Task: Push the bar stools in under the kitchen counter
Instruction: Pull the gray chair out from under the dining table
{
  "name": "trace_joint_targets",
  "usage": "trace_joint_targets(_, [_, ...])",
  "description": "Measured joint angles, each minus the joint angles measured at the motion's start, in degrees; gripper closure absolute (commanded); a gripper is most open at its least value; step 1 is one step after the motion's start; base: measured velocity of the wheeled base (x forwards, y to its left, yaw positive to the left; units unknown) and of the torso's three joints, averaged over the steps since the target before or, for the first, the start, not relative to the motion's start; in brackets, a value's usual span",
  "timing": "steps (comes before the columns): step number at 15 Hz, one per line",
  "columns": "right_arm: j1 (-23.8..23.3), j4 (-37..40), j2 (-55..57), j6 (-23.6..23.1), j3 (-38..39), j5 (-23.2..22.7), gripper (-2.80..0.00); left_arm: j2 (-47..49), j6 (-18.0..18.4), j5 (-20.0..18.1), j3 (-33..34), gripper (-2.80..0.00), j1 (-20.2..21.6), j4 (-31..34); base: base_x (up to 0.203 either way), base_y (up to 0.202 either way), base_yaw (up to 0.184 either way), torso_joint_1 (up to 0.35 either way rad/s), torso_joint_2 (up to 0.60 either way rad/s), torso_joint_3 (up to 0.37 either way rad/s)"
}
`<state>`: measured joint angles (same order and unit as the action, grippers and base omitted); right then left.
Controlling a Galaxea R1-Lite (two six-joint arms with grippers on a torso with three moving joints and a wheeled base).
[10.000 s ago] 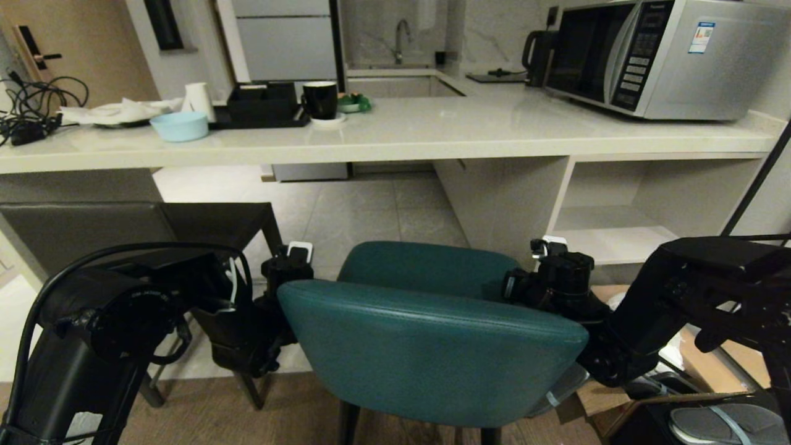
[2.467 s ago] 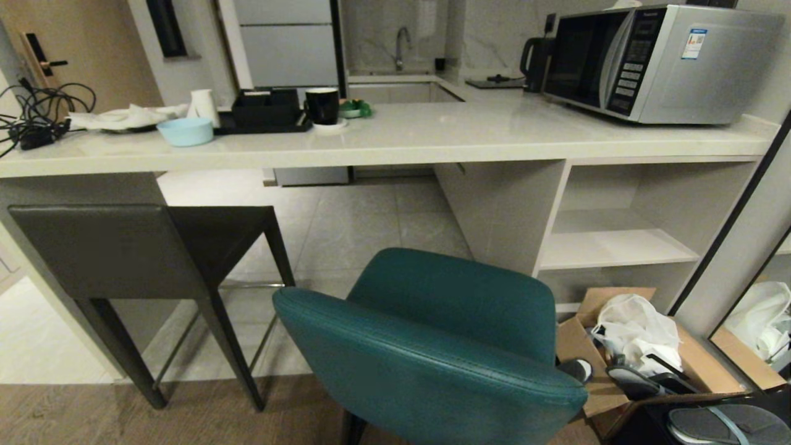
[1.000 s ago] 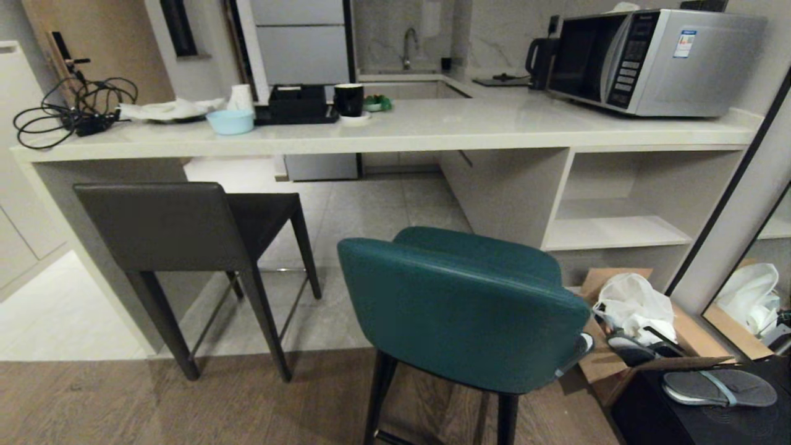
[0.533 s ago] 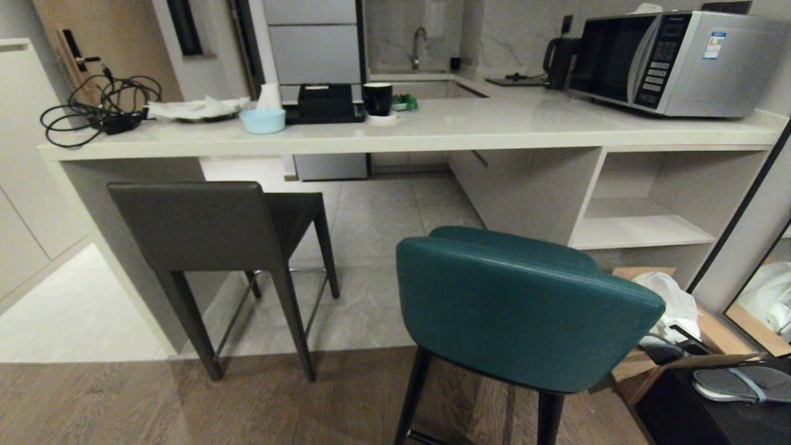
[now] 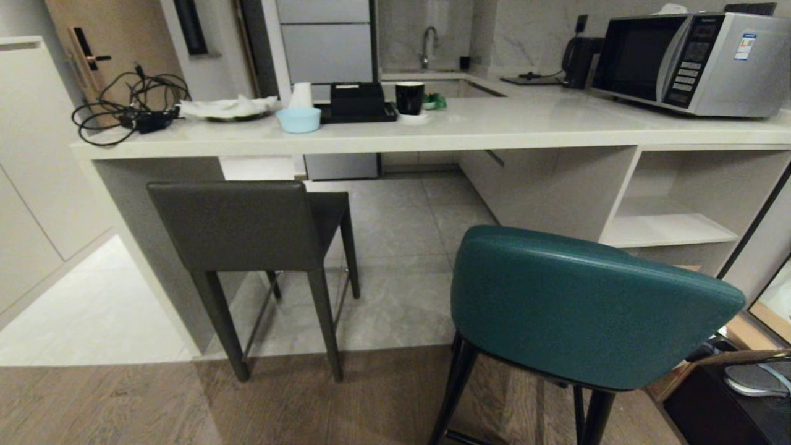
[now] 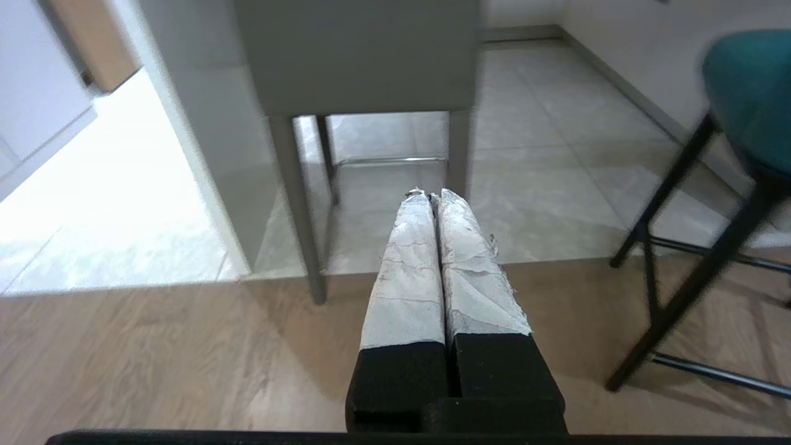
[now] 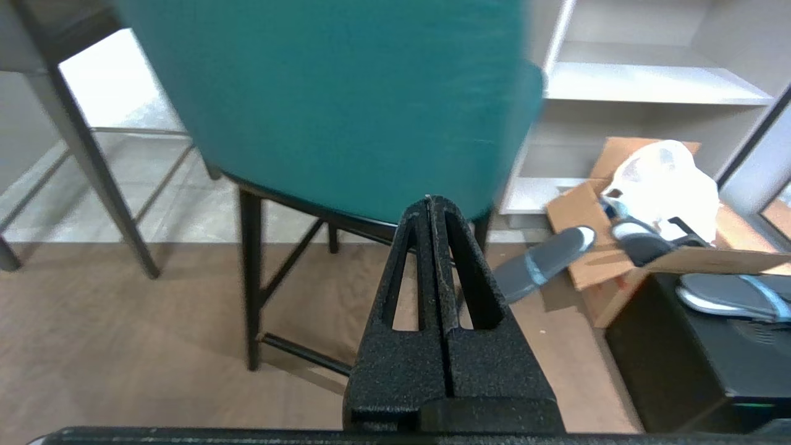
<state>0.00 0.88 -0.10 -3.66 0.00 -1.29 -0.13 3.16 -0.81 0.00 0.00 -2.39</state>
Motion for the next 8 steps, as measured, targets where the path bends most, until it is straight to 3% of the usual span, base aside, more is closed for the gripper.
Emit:
trace_joint_targets(6, [0.00,0.00,0.00,0.69,0.00,0.21,0.00,0.02,-0.75,0.19,0.00,0.00,0.00,-0.04,0.000,0.197,-0.002,0.004,0.00,0.004])
trace_joint_targets(8, [0.00,0.00,0.00,0.77,0.00,0.22,0.00,0.02,-3.66,0.79,0.00,0.00,0.00,0.00,0.000,0.198,-0.004,0.000,0.00,0.001])
